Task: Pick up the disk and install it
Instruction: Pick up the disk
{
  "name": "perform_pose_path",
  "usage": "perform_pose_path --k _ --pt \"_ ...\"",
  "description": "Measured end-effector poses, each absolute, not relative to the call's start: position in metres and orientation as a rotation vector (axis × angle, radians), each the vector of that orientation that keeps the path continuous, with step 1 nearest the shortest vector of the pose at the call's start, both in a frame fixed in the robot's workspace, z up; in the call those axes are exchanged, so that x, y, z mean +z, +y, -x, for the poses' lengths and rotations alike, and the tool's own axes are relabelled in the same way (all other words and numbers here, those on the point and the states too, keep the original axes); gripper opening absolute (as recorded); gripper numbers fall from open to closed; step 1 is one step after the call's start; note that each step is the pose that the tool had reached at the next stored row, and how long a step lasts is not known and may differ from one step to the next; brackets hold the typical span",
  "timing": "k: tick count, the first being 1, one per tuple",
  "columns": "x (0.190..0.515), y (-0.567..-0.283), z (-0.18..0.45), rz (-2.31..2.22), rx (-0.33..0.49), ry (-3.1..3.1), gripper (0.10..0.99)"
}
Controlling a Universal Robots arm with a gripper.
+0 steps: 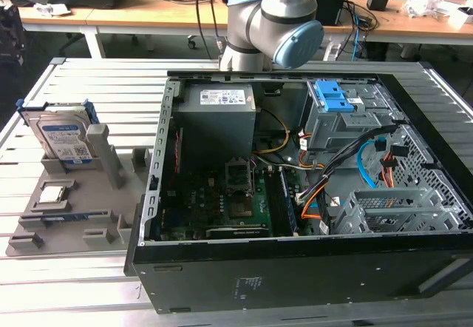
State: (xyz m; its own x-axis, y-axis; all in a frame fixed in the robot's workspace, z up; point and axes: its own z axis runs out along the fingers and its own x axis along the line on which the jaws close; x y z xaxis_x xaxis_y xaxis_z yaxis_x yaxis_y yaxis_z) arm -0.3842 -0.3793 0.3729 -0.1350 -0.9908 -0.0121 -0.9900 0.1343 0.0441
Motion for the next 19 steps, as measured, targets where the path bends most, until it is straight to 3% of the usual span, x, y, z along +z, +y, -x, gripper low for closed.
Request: perform_pose_path --k 19 --pt "0.341 -0.377 0.370 -2.049 -0.053 -2.346 0.541"
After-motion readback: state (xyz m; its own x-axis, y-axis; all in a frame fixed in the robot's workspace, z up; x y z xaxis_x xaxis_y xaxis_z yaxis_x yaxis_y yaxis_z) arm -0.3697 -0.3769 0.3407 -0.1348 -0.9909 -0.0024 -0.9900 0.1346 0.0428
